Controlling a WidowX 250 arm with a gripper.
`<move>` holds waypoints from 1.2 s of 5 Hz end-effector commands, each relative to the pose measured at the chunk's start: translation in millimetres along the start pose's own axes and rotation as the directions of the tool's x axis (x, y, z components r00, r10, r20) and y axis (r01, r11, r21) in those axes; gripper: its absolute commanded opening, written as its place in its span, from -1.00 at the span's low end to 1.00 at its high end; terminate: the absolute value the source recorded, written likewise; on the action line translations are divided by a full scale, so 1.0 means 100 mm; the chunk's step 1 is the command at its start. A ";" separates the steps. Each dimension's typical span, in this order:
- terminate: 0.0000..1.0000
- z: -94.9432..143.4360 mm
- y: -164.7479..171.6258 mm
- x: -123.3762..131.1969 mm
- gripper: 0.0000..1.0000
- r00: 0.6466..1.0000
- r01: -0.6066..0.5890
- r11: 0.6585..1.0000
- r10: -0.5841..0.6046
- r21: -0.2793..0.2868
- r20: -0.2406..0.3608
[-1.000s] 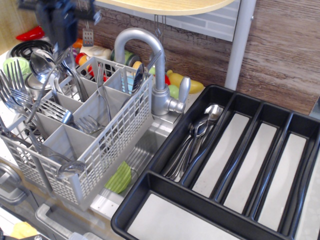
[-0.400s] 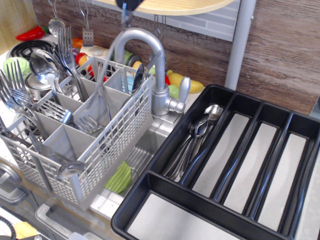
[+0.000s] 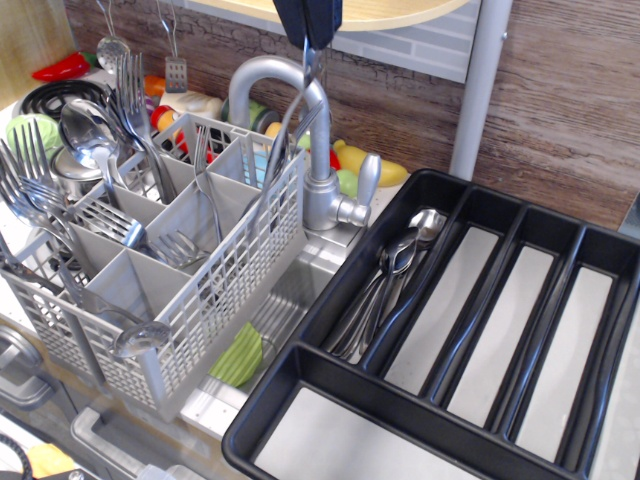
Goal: Put small spoon from basket to tray
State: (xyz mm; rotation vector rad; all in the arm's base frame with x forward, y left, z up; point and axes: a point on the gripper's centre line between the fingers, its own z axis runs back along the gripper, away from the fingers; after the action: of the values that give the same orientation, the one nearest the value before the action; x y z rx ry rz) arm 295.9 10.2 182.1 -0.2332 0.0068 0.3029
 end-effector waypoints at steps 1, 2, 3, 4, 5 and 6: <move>-1.00 -0.28 0.05 0.22 -1.00 1.000 -0.014 0.992 0.011 -0.128 -0.022; -1.00 -0.46 0.10 0.35 -1.00 0.998 -0.039 0.985 0.029 -0.171 -0.060; -1.00 -0.64 0.11 0.46 -1.00 0.999 -0.016 0.973 0.004 -0.229 -0.054; -1.00 -0.74 0.11 0.53 -1.00 0.998 0.001 0.962 -0.018 -0.274 -0.059; -1.00 -0.82 0.06 0.49 -1.00 0.999 0.025 0.953 -0.033 -0.302 -0.020; -1.00 -0.90 0.04 0.48 -1.00 0.998 0.049 0.943 -0.055 -0.330 -0.008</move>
State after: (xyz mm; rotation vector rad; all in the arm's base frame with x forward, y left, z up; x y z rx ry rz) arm 341.0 4.1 71.2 -0.6053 -0.0031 0.2404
